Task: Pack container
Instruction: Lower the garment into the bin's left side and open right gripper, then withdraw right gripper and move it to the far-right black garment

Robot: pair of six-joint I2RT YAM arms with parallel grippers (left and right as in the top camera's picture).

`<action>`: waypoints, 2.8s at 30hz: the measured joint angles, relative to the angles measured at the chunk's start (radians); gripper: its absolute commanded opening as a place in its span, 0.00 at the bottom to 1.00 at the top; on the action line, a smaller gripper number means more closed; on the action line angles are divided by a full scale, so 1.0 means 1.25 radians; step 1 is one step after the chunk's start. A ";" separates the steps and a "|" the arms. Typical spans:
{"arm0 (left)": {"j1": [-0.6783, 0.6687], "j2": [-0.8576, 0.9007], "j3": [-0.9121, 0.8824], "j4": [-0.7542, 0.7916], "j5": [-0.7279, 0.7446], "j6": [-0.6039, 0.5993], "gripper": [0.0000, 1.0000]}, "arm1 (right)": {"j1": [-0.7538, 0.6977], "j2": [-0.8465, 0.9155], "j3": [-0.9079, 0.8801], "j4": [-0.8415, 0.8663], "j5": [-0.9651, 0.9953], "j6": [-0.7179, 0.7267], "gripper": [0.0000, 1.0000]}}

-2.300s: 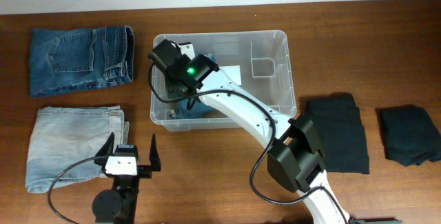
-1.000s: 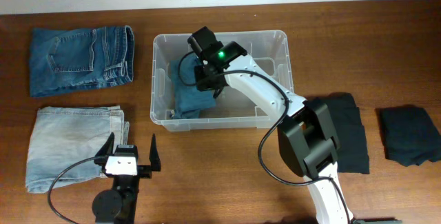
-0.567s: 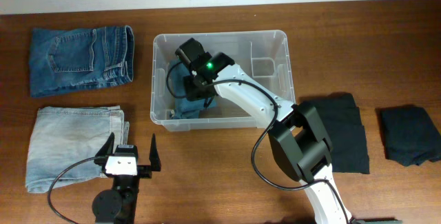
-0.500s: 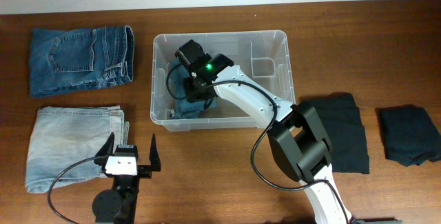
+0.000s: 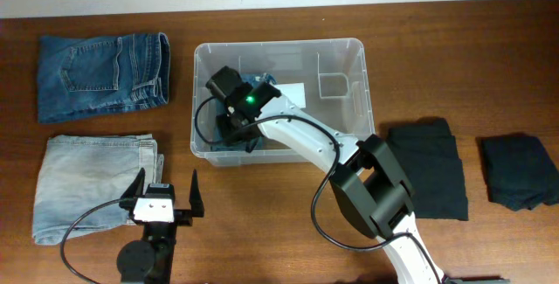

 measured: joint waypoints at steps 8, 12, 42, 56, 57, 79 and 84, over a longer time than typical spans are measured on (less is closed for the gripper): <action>0.000 0.000 0.000 0.000 0.000 0.000 0.99 | -0.028 0.000 0.034 -0.044 0.031 -0.016 0.07; 0.000 0.000 0.000 0.000 0.000 0.000 1.00 | -0.056 0.000 0.102 -0.042 0.056 -0.040 0.10; 0.000 0.000 0.000 0.000 0.000 0.000 0.99 | -0.096 0.110 0.132 0.090 0.066 -0.091 0.11; 0.000 0.000 0.000 0.000 0.000 0.000 0.99 | -0.114 -0.053 0.506 -0.316 0.201 -0.134 0.74; 0.000 0.000 0.000 0.000 0.000 0.000 0.99 | -0.121 -0.073 0.542 -0.365 0.221 -0.133 0.76; 0.000 0.000 0.000 0.000 0.000 0.000 0.99 | -0.751 -0.247 0.498 -0.694 0.236 -0.095 0.99; 0.000 0.000 0.000 0.000 0.000 0.000 0.99 | -0.868 -0.246 0.359 -0.691 0.215 -0.032 0.99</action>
